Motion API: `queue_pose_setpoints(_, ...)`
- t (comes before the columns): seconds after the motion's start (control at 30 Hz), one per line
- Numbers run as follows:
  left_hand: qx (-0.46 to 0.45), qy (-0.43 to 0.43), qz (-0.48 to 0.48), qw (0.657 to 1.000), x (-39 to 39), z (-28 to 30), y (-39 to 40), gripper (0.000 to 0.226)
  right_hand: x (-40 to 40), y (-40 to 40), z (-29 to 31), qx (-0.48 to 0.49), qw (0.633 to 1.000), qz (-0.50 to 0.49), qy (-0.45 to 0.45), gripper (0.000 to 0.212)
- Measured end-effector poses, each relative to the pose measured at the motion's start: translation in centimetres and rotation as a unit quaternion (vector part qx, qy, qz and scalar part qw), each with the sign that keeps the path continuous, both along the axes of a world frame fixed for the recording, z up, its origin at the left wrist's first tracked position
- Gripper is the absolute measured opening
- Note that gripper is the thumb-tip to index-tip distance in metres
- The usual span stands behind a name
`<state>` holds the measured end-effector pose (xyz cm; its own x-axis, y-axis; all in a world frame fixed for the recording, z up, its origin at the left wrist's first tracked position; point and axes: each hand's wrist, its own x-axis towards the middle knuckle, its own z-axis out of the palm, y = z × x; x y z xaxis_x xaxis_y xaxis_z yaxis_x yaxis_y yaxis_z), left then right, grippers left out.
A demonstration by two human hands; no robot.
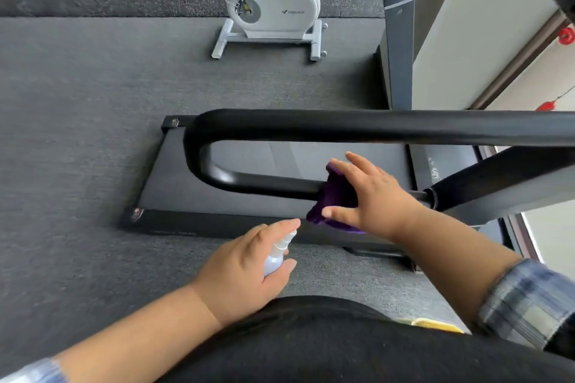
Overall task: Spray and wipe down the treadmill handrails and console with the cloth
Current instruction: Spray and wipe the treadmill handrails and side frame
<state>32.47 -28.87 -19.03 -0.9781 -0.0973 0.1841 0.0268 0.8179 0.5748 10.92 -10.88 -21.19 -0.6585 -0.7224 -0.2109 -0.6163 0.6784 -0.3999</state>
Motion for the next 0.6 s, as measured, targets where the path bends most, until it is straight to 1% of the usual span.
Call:
queue_pose_setpoints(0.07,0.003,0.005,-0.008,1.000,0.0,-0.4,-1.0,0.058,-1.1,2.2,-0.1,0.060,0.998,-0.017,0.025,0.103)
queue_pose_setpoints(0.1,0.009,0.007,-0.011,1.000,0.1,-0.6,-1.4,0.058,-1.2,2.7,-0.3,0.078,0.996,-0.026,0.019,0.103)
queue_pose_setpoints(0.17,0.019,0.006,-0.013,1.000,0.3,-1.0,-2.3,0.058,-0.8,2.3,-1.1,0.059,0.997,-0.043,0.010,0.105)
queue_pose_setpoints(0.27,0.030,-0.005,-0.022,0.999,0.5,-1.4,-3.3,0.059,0.1,-0.6,-1.7,0.024,0.998,-0.041,0.044,0.105)
queue_pose_setpoints(0.47,0.014,-0.027,-0.027,0.999,1.2,-1.8,-6.7,0.057,2.6,-9.1,-1.8,-0.014,0.998,0.002,0.062,0.091)
queue_pose_setpoints(0.6,0.021,-0.021,-0.035,0.999,1.6,-1.9,-8.7,0.057,4.7,-14.8,-1.2,-0.044,0.997,0.047,0.050,0.095)
